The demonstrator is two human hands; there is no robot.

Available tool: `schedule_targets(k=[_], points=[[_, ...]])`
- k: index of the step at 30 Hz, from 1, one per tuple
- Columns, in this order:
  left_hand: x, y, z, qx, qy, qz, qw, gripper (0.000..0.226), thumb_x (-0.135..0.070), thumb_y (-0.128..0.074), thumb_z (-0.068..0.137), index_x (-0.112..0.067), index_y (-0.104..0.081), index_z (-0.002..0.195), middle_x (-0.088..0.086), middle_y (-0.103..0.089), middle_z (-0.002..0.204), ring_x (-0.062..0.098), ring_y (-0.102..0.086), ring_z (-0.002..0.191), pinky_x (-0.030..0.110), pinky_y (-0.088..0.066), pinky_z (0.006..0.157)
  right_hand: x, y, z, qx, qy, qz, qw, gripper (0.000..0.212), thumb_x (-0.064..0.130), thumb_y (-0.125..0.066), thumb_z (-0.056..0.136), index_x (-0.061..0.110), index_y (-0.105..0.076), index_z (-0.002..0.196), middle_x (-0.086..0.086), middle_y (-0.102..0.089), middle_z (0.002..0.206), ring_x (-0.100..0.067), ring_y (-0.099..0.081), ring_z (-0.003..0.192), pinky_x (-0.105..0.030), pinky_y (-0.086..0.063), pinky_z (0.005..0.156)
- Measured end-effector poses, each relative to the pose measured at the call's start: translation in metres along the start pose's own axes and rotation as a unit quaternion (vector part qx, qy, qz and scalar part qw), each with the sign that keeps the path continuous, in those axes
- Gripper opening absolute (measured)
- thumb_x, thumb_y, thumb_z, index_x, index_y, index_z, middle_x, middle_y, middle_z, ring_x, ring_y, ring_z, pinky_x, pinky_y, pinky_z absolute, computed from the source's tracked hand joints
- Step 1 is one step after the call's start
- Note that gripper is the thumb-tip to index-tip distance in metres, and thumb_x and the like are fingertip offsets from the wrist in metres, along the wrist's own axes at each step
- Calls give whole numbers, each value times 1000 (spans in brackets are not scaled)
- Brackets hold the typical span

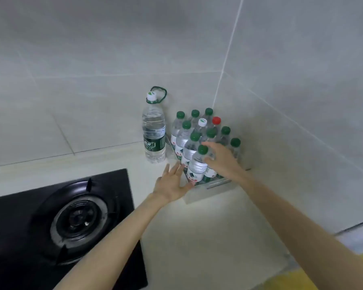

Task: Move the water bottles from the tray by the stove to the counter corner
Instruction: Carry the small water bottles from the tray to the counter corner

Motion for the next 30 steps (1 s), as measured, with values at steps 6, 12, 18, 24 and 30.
schedule_targets(k=[6,12,18,24,30], points=[[4,-16,12,-2,10,-14,1000,88,-63,-46,88,-27,1,153,-15,6,160,15,4,149,45,-23,117,-18,-16,24,-6,32,-36,999,49,23,-67,87,15,-52,133,-5,-59,131,-23,-57,116,-42,-46,103],[3,-19,13,7,34,-31,999,88,-62,-49,87,-33,2,153,-22,11,158,12,4,149,44,-20,118,-29,-13,37,20,78,-53,995,40,26,-73,82,12,-60,117,-8,-62,114,-25,-62,97,-42,-51,91],[-4,-14,11,22,60,-24,998,89,-59,-51,88,-32,3,153,-22,11,158,13,3,149,47,-21,117,-36,-11,33,32,101,-39,994,36,26,-71,85,11,-58,116,-7,-56,112,-21,-59,88,-29,-47,81],[-16,-1,2,-25,40,-108,993,82,-48,-60,88,-28,-13,152,-6,-21,158,13,-18,146,26,-20,115,-28,10,28,28,132,-16,991,38,28,-70,85,13,-56,117,-3,-54,109,-16,-56,84,-32,-47,82],[-46,31,-11,-137,-15,-262,955,92,-39,-76,77,-30,-21,151,-16,-32,150,0,-30,136,19,-23,111,17,67,25,-24,173,69,982,48,23,-73,83,15,-53,126,16,-52,90,-4,-54,69,-16,-45,66]])
Point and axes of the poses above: each hand's wrist, its own z-axis towards the middle knuckle, its own y-axis out of the back of the hand, x = y × z, the point moved 1 cm from there along z, towards the middle knuckle
